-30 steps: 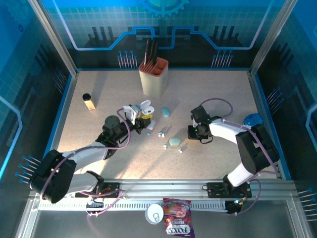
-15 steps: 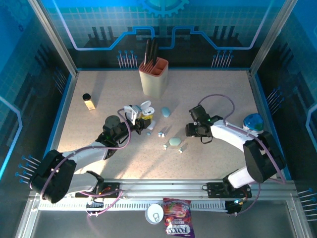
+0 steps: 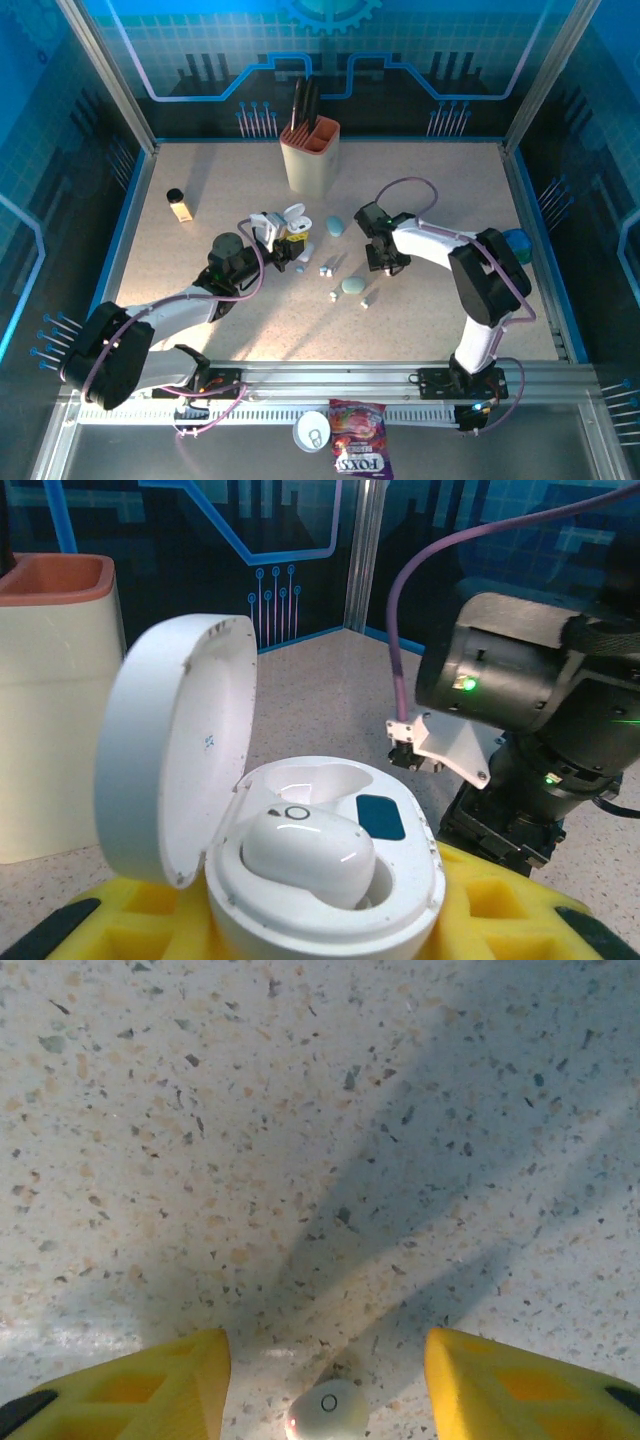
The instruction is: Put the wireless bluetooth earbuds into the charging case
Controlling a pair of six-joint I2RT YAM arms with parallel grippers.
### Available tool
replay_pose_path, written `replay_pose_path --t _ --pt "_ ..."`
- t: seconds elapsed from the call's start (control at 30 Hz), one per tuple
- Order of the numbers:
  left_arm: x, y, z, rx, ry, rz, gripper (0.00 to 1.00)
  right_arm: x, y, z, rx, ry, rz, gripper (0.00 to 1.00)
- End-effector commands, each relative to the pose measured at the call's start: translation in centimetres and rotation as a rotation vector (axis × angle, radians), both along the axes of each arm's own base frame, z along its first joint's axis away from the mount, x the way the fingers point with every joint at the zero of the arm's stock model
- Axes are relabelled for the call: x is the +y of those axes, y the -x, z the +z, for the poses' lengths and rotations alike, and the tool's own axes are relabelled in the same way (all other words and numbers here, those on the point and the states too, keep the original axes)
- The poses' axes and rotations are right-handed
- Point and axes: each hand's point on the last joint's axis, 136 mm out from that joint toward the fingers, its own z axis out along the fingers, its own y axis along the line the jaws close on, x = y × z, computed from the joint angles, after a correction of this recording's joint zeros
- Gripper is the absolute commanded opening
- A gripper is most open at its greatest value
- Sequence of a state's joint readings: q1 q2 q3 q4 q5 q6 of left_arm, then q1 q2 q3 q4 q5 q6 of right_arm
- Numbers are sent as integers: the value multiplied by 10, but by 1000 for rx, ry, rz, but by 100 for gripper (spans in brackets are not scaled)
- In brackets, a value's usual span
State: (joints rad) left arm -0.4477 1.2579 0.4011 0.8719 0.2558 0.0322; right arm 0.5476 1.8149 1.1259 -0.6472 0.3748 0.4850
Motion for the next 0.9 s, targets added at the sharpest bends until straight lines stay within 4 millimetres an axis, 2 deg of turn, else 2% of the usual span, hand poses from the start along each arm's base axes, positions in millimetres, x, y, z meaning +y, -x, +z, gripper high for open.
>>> replay_pose_path --t 0.0,0.37,0.6,0.87 --pt "-2 -2 6 -16 15 -13 23 -5 13 -2 80 110 39 54" --pt "-6 -4 1 -3 15 -31 23 -15 20 0 112 209 49 46" --pt "-8 -5 0 5 22 -39 23 -19 25 2 109 218 43 40" --pt "-7 -3 2 3 27 -40 23 -19 30 -3 131 205 35 30"
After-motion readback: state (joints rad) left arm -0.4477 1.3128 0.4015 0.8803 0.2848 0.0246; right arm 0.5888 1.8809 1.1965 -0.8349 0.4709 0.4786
